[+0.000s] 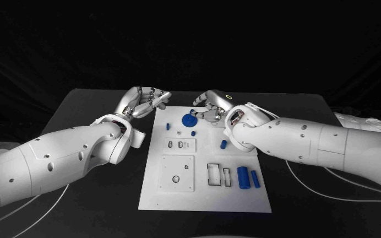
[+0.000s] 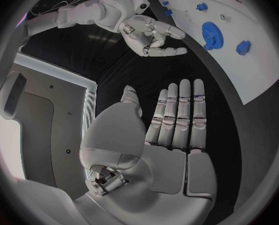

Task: Assemble the parts on the task board

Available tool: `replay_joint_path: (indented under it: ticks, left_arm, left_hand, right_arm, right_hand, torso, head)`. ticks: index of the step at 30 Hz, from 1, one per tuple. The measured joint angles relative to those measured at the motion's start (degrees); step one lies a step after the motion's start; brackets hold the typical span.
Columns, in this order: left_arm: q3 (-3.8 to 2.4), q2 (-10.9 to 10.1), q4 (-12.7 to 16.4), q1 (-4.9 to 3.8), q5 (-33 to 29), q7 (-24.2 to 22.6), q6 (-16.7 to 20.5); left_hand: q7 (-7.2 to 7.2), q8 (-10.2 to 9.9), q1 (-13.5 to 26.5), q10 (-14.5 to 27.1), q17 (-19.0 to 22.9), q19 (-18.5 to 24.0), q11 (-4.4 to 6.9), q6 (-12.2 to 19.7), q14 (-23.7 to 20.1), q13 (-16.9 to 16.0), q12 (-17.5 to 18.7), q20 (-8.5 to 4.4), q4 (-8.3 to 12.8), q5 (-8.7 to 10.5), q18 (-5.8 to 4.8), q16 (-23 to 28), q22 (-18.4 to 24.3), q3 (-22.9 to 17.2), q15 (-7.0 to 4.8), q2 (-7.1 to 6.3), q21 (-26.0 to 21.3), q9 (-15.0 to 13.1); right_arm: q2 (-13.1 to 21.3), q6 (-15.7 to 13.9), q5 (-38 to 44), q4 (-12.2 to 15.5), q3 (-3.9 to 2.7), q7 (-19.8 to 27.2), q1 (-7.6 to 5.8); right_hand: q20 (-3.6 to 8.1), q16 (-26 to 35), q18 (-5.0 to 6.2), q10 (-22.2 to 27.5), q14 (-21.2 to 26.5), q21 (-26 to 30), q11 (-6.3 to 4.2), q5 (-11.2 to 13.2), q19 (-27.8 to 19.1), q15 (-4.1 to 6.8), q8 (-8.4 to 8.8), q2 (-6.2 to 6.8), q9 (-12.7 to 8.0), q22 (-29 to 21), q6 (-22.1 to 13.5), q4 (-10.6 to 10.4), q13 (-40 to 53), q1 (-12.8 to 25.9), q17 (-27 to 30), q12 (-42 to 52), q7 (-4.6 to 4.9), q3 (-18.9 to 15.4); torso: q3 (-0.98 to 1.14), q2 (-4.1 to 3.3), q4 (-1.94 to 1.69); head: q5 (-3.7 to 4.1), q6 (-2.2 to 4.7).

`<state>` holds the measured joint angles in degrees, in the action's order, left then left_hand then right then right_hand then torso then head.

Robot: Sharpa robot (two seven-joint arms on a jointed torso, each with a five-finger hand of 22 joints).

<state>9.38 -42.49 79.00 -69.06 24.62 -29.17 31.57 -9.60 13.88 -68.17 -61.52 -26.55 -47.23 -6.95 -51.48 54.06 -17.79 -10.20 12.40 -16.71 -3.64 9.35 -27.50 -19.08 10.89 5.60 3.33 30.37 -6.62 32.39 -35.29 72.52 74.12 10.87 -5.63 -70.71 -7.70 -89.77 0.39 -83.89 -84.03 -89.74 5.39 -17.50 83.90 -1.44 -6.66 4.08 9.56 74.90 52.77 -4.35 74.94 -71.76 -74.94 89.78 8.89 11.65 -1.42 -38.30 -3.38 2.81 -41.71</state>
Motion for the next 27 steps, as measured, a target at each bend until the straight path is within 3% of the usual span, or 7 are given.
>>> replay_joint_path:
  ticks: [6, 11, 15, 19, 23, 27]
  left_arm:
    - [0.01, 0.9, -1.0, 0.02, 0.0, 0.0, 0.0]
    - [0.03, 2.0, -2.1, 0.09, 0.0, 0.0, -0.1]
    - [0.01, 2.4, -2.7, 0.36, 0.0, -0.1, -0.2]
    - [0.01, 2.5, -3.1, 0.73, 0.0, -0.1, -0.3]
    - [0.03, 2.6, -3.3, 0.96, 0.0, -0.1, -0.5]
    - [0.02, 2.5, -3.4, 1.15, 0.0, -0.1, -0.6]
  left_hand:
    - [0.00, 0.0, -0.1, 0.0, 0.1, 0.0, 0.00, 0.0, 0.0, 0.1, 0.0, 0.00, 0.1, 0.00, 0.01, 0.0, 0.1, 0.1, 0.00, 0.13, -0.3, -0.1]
    - [0.00, -0.2, -0.1, 0.0, 0.1, 0.0, 0.00, 0.0, 0.0, 0.1, 0.0, 0.00, 0.1, 0.00, 0.00, 0.0, 0.1, 0.2, 0.00, 0.13, -0.3, -0.1]
    - [0.00, -0.3, -0.1, 0.0, 0.1, 0.0, 0.00, 0.0, 0.0, 0.1, 0.0, 0.00, 0.1, 0.00, 0.01, 0.0, 0.1, 0.1, 0.00, 0.13, -0.3, -0.1]
    - [0.00, -0.3, -0.1, 0.0, 0.1, 0.0, 0.00, 0.0, 0.0, 0.1, 0.0, 0.00, 0.1, 0.00, 0.00, 0.0, 0.1, 0.1, 0.00, 0.13, -0.3, -0.1]
    - [0.00, -0.3, -0.1, 0.0, 0.1, 0.0, 0.00, 0.0, 0.0, 0.1, 0.0, 0.00, 0.1, 0.00, 0.00, 0.0, 0.1, 0.1, 0.00, 0.13, -0.3, -0.1]
    - [0.00, -0.3, -0.1, 0.0, 0.1, 0.0, 0.00, 0.0, 0.0, 0.1, 0.0, 0.00, 0.1, 0.00, 0.00, 0.0, 0.1, 0.1, 0.00, 0.13, -0.3, -0.1]
  right_arm:
    - [7.3, -0.8, -8.4, 5.8, -0.10, 3.6, -3.87]
    - [13.3, 0.8, -13.8, 8.4, 0.05, 6.3, -5.21]
    - [16.4, 2.6, -16.1, 9.0, 0.23, 8.2, -4.78]
    - [19.0, 4.8, -17.6, 8.4, 0.33, 10.5, -3.47]
    - [20.5, 6.6, -19.2, 7.1, 0.40, 12.2, -1.86]
    - [20.8, 7.7, -20.4, 5.5, 0.43, 13.3, -0.17]
  right_hand:
    - [0.00, 0.0, 0.00, -0.1, 0.0, 0.0, -0.34, -0.6, 0.0, 0.03, -0.22, -0.31, 0.1, 0.0, 1.1, -0.7, 0.0, 1.2, 0.0, 0.0, -0.70, -0.1]
    - [0.54, 0.0, 0.00, 0.0, 0.1, 0.0, -1.25, 4.6, 0.1, 0.95, 0.71, -1.08, -0.4, 0.0, 0.4, -0.6, 0.0, 0.4, 0.0, 0.0, -1.44, 0.0]
    - [1.05, 0.0, 0.00, 0.0, 0.1, 0.0, -1.66, 8.5, 0.2, 1.36, 1.40, -1.35, -0.8, 0.0, 0.2, -0.7, 0.0, 0.1, 0.0, 0.0, -1.92, -0.1]
    - [1.48, 0.0, 0.00, -0.1, 0.1, 0.0, -2.37, 11.7, 0.2, 1.78, 2.27, -0.80, -1.3, 0.0, -0.7, -1.5, 0.0, -0.4, 0.0, 0.0, -2.84, -1.4]
    - [1.68, 0.0, 0.00, -0.1, -0.1, 0.0, -2.37, 12.7, 0.0, 1.99, 2.27, -0.83, -1.4, 0.0, -0.7, -1.6, 0.0, -1.1, 0.0, 0.0, -2.84, -1.8]
    - [1.79, 0.0, -0.01, -0.1, 0.1, 0.0, -2.78, 13.0, 0.1, 2.18, 2.27, -0.88, -1.5, 0.0, -0.9, -1.6, 0.0, -1.7, 0.0, 0.0, -3.04, -1.9]
  torso:
    - [0.01, 0.24, 0.25]
    - [0.09, 0.62, 0.62]
    - [0.28, 0.83, 0.93]
    - [0.52, 1.04, 1.26]
    - [0.76, 1.21, 1.58]
    - [0.91, 1.27, 1.74]
  head:
    - [0.47, -0.10]
    - [2.04, -0.18]
    - [3.31, -0.14]
    - [4.46, -0.13]
    - [5.40, -0.21]
    - [5.80, -0.29]
